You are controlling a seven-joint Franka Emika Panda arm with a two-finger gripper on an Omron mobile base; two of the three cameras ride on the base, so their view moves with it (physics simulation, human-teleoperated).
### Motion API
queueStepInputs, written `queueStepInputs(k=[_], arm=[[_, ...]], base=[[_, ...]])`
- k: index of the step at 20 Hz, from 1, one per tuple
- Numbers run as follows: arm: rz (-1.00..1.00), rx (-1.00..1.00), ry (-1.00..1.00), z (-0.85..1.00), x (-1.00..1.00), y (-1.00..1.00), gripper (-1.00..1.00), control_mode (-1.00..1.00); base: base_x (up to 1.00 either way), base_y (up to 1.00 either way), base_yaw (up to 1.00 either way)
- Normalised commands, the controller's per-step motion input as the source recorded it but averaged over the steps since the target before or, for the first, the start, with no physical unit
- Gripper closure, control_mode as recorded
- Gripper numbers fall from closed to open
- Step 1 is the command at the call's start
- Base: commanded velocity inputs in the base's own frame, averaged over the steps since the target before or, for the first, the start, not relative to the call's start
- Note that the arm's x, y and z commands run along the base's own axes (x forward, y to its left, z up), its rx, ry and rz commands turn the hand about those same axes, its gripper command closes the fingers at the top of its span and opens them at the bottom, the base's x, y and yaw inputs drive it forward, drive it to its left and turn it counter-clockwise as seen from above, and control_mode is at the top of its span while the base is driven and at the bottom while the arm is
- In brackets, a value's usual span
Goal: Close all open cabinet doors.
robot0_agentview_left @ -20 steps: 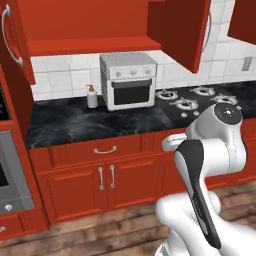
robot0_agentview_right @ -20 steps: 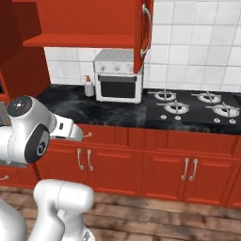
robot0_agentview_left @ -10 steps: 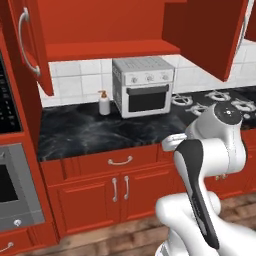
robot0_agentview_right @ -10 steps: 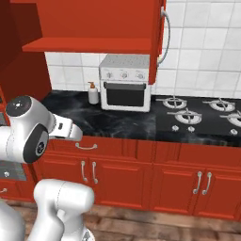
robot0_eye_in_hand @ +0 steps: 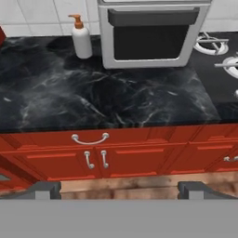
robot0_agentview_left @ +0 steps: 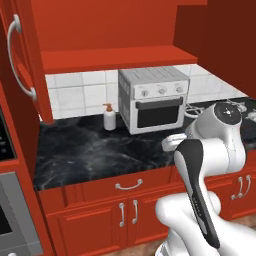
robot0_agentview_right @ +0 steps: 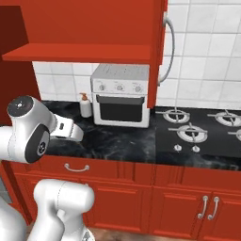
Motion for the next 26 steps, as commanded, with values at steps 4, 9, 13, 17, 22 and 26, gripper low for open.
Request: queueStepInputs(k=[4, 9, 13, 17, 22, 26], arm=[[0.0, 0.0, 0.0, 0.0, 0.0, 0.0, -1.0, 1.0], [0.0, 0.0, 0.0, 0.0, 0.0, 0.0, -1.0, 1.0], [0.0, 0.0, 0.0, 0.0, 0.0, 0.0, -1.0, 1.0], [0.0, 0.0, 0.0, 0.0, 0.0, 0.0, -1.0, 1.0], [0.0, 0.0, 0.0, 0.0, 0.0, 0.0, -1.0, 1.0], [0.0, 0.0, 0.0, 0.0, 0.0, 0.0, -1.0, 1.0]], base=[[0.13, 0.3, 0.0], [0.27, 0.3, 0.0], [0.29, 0.23, 0.0], [0.02, 0.02, 0.0], [0.0, 0.0, 0.0], [0.0, 0.0, 0.0]])
